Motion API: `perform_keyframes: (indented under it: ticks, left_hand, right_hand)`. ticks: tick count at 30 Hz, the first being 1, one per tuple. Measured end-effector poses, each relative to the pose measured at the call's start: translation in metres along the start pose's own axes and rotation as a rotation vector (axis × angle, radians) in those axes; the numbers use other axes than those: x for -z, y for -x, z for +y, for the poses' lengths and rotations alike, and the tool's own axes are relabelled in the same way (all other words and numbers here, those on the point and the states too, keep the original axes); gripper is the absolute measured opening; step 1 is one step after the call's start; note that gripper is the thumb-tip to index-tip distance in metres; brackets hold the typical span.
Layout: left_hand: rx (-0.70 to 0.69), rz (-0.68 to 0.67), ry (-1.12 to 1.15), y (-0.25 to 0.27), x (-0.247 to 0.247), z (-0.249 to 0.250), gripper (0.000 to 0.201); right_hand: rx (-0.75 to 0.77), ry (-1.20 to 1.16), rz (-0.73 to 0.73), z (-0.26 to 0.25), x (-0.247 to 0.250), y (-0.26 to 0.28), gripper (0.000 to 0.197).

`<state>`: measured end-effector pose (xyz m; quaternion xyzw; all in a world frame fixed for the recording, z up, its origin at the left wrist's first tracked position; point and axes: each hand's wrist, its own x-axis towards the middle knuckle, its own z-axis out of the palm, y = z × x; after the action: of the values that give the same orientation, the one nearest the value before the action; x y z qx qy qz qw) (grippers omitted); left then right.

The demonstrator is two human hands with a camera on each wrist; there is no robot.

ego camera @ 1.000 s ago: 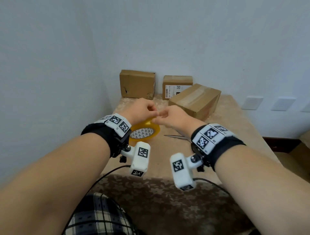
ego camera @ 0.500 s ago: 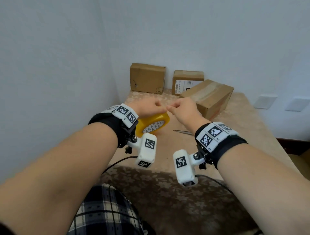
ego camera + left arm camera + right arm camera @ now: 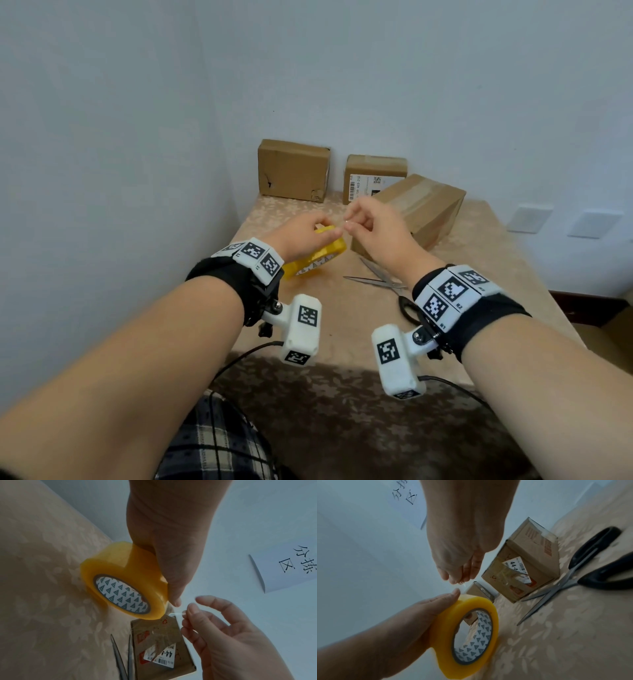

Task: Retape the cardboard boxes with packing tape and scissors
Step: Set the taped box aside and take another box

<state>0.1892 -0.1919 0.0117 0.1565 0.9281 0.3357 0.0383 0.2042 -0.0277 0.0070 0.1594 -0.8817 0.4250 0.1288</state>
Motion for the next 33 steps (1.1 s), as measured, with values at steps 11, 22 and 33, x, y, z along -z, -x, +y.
perform_keyframes:
  ticks: [11, 22, 33]
  left_hand:
    - [-0.03, 0.037, -0.04, 0.004, -0.005, 0.001, 0.035]
    - [-0.067, 0.053, -0.275, -0.002, -0.007, -0.008, 0.037]
    - [-0.026, 0.074, -0.605, -0.032, -0.039, -0.046, 0.043]
  right_hand:
    - [-0.121, 0.184, -0.061, -0.003, 0.007, -0.007, 0.022]
    - [-0.162, 0.499, -0.233, 0.005, 0.027, -0.005, 0.045]
    - [-0.123, 0.959, -0.174, 0.061, 0.016, -0.039, 0.063]
